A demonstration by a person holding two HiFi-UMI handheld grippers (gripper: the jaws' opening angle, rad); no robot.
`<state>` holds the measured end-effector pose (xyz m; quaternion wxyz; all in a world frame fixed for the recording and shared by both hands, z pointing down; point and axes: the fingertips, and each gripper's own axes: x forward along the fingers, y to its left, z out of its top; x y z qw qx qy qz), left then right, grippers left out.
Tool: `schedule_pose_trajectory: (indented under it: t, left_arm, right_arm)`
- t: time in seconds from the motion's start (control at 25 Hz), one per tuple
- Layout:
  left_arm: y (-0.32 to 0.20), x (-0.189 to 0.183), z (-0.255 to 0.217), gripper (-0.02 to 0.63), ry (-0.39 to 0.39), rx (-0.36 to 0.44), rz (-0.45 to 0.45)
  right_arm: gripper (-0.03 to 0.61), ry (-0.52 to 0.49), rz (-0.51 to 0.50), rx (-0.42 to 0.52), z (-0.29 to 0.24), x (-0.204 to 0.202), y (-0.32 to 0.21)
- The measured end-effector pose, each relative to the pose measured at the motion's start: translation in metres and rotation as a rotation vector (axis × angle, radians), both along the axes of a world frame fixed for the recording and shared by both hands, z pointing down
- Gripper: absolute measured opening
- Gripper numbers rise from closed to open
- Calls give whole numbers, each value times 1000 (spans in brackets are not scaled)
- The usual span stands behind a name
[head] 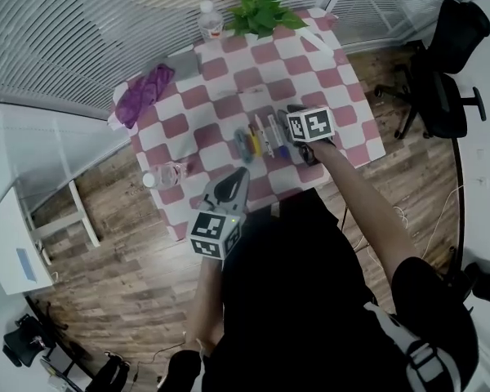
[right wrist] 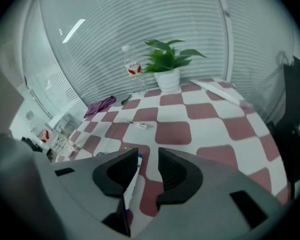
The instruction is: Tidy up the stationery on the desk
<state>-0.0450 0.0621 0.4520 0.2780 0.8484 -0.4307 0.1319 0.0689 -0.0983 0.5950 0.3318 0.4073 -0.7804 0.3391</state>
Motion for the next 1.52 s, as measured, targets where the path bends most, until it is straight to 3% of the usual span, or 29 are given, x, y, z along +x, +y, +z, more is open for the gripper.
schedule_pose_trajectory:
  t: [0.36,0.52,0.92,1.4,1.52]
  left_arm:
    - [-22,2,4,35,2,-36,-93]
    - [-32,7,7,35,-4,-48,-136]
    - [-35,26,19,35,8,-109,-256]
    - [-40,30,28,35,28,-134,-370]
    - [-40,28,28,35,28,-134,-381]
  right_arm:
    - [152,219,-497,247,-10,-45,-39]
    - [151,249,-630,286,-2,-59,-48]
    - [150,237,-791,284,29,-79,-59]
    - [132,171,-830,228,48,-87,-64]
    - [90,164,-848,224,48,-89,-60]
